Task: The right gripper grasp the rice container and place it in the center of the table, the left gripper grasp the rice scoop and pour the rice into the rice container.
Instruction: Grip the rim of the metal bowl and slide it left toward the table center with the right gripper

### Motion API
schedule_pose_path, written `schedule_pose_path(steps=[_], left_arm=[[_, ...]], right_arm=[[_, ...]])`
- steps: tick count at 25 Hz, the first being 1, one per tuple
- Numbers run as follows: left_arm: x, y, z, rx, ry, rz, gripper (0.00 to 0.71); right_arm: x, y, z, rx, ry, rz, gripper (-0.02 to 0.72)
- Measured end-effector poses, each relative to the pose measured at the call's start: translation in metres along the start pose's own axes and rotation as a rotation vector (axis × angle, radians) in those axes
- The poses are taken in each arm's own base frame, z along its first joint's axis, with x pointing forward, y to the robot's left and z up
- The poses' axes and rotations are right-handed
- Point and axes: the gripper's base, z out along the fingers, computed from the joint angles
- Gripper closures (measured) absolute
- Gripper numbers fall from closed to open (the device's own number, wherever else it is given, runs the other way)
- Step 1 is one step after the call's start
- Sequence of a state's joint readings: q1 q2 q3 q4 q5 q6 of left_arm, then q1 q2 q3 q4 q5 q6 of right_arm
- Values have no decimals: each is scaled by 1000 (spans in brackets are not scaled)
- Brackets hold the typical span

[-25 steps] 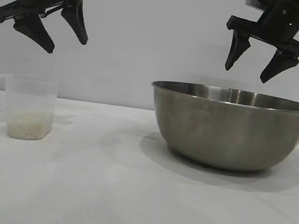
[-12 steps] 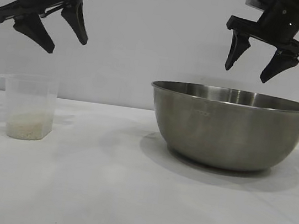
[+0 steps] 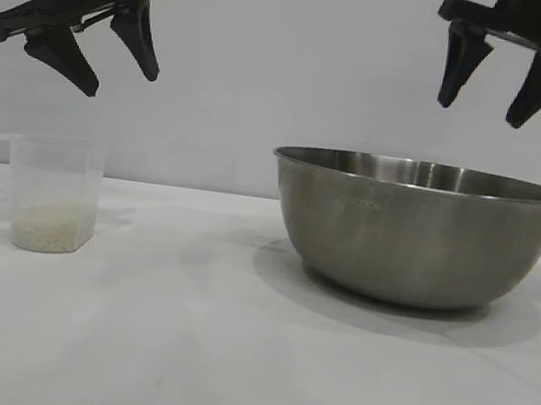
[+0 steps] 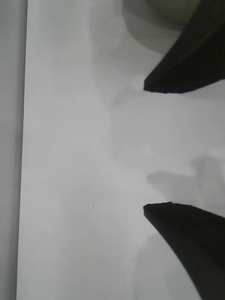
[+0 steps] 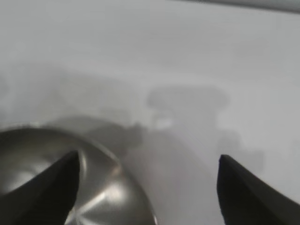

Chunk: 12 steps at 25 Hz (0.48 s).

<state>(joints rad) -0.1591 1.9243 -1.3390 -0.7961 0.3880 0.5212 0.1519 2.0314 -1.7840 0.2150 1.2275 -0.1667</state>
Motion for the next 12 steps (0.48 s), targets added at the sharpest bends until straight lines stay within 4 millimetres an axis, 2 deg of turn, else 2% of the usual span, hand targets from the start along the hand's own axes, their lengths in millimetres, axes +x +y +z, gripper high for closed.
schedule_pose_path(steps=[6,10,11,12], left_arm=[[0,0,0,1,2,0,273],[0,0,0,2,3,0,273],[0,0,0,2,3,0,273],[0,0,0,2,3,0,273]], right_arm=[[6,-1,7,-3,36,30,126],[10,-5,26,-8,92,42,126],[11,-6,32,-9,106,45,178],[11,-7,39,-10,121,48,176]])
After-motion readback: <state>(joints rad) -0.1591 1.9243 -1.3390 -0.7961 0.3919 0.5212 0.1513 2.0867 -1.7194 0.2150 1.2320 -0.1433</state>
